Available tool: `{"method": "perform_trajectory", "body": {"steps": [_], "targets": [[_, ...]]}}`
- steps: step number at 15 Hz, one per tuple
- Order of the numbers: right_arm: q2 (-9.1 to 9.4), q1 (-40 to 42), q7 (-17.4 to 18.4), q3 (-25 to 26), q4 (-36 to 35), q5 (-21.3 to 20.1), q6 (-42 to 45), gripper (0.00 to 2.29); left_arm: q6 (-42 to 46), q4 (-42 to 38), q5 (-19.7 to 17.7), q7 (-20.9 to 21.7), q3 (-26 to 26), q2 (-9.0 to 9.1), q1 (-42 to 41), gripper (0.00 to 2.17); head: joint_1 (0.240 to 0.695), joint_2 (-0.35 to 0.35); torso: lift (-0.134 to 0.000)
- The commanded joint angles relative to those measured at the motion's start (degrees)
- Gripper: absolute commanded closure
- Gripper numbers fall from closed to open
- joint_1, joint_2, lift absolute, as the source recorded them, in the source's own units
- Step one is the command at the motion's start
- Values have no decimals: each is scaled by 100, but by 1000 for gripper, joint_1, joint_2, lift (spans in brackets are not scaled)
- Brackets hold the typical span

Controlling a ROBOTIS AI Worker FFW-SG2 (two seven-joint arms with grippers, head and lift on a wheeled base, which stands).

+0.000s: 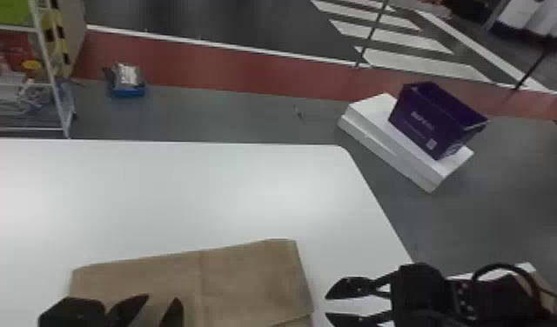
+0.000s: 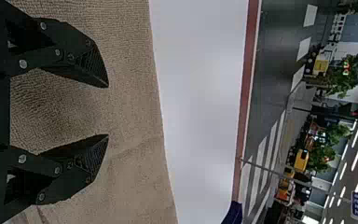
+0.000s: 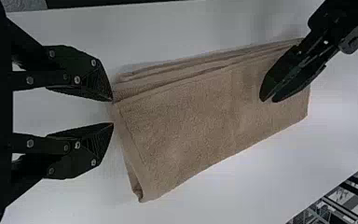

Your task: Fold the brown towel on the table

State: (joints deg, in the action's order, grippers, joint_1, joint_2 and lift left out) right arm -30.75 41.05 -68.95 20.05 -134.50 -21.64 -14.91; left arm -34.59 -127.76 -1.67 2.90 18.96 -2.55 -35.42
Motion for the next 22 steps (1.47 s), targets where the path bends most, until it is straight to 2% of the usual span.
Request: {"method": "perform_trajectory", "body": {"steps": [1,7,17,19,22], "targets": [[-36,-79,-22,-168,56,-121,-105,829,0,-4,9,-17,3,0,0,599,695,-350,-124],[-89,-501,-75,-801,363,-482,-333,829,17,-13,9,-17,12,-9,0,599,695,-350,-124],[-63,-686,-31,-1126,469,-798,-667,839,52,-83,9,18,20,-53,-79,599,695,-350,-124],[-63,-703,-22,-1179,469,-851,-772,934,70,-100,9,27,20,-53,-106,599,695,-350,-124],[-54,-730,57,-1196,451,-851,-720,930,70,-162,9,35,38,-62,-141,599,695,-350,-124]]}}
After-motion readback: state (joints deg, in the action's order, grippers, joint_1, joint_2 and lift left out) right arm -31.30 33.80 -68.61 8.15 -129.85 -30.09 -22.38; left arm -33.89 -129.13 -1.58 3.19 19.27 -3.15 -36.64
